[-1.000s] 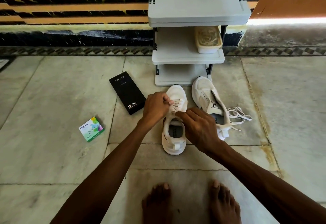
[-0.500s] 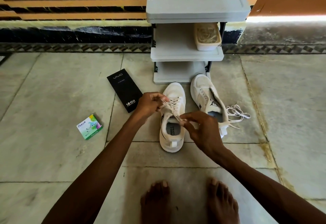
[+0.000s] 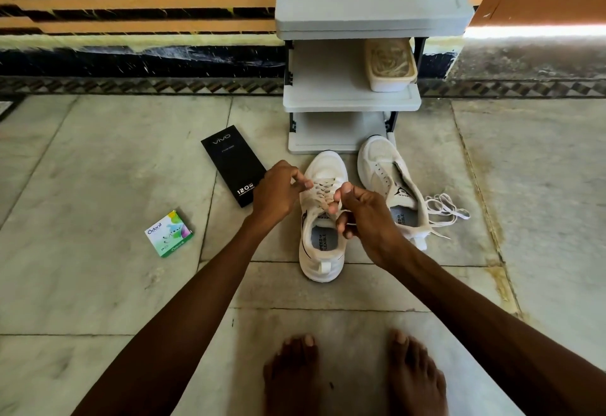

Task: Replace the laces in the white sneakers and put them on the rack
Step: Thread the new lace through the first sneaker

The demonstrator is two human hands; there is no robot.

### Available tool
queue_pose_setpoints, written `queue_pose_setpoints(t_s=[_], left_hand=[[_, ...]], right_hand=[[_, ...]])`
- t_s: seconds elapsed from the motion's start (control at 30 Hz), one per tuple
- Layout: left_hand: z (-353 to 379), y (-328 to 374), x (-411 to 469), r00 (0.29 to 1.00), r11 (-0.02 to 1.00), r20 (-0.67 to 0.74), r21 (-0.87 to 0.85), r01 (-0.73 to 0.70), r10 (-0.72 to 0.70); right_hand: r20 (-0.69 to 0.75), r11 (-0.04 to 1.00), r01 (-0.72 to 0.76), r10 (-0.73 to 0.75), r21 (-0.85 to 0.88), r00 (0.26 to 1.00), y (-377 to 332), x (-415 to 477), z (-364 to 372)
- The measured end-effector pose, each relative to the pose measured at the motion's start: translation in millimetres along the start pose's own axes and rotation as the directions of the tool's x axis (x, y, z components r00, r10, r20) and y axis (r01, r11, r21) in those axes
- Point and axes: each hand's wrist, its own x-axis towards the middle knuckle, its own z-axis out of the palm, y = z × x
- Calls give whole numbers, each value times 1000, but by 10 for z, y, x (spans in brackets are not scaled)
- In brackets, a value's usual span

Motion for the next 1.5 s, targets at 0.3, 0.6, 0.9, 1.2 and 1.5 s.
queue_pose_setpoints(t_s=[0.3,0.6,0.9,1.2,1.5], left_hand=[[208,87,-79,990,960,-137,278,29,10],[298,115,-94,982,918,-187,384,101,-30],[291,138,-55,984,951,-132,268,154,-122],[323,107,-60,977,947,-110,247,204,-181],[227,97,-112,988,962,-106,236,138,-115]], right_hand=[[-69,991,40,-49,-130,996,214,-204,133],[-131,951,131,-173,-280,976,317,-180,141],[-152,943,122,-176,-311,973,339,-170,141],[-173,899,71,-160,-432,972,400,-163,134],[-73,913,78,-117,-401,990,226,-152,47]])
